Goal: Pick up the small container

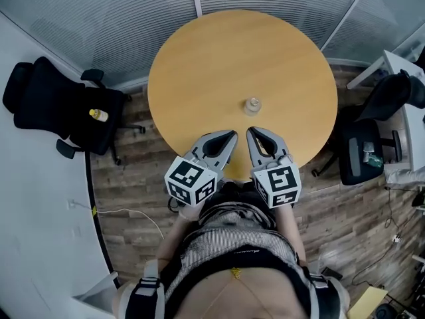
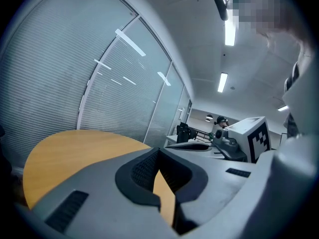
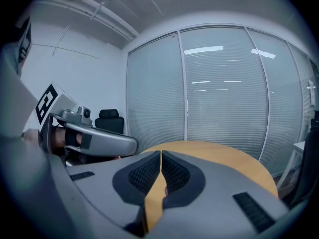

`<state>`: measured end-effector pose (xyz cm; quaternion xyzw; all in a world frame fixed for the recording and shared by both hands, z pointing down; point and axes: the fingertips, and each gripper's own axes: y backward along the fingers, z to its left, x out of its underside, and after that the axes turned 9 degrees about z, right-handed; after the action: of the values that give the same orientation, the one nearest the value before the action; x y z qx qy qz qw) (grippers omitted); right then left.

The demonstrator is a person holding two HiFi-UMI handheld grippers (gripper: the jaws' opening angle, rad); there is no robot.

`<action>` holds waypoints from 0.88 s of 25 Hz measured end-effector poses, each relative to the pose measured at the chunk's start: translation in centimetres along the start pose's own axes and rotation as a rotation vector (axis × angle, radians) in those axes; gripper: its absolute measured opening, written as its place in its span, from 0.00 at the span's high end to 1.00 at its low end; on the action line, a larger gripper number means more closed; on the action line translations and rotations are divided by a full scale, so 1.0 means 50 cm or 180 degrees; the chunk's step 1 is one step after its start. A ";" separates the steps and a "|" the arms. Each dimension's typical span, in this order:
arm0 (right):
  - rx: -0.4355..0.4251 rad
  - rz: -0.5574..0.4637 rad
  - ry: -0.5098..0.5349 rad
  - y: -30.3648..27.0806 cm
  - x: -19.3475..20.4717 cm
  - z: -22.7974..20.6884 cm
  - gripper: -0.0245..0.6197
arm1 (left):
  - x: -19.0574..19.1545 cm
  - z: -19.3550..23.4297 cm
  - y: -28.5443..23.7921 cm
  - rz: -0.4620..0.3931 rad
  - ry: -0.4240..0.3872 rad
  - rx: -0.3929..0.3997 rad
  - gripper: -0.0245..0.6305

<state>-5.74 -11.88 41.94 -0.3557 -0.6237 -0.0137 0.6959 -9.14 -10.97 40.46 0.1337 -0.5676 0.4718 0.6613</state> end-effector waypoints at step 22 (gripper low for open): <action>-0.0559 -0.0184 0.0164 0.011 -0.047 -0.095 0.93 | -0.042 -0.024 -0.108 0.0007 0.0120 -0.0363 0.96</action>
<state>-1.96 -14.92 39.76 -0.3967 -0.6120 -0.0975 0.6772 -4.01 -13.92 40.20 0.0862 -0.5812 0.4418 0.6779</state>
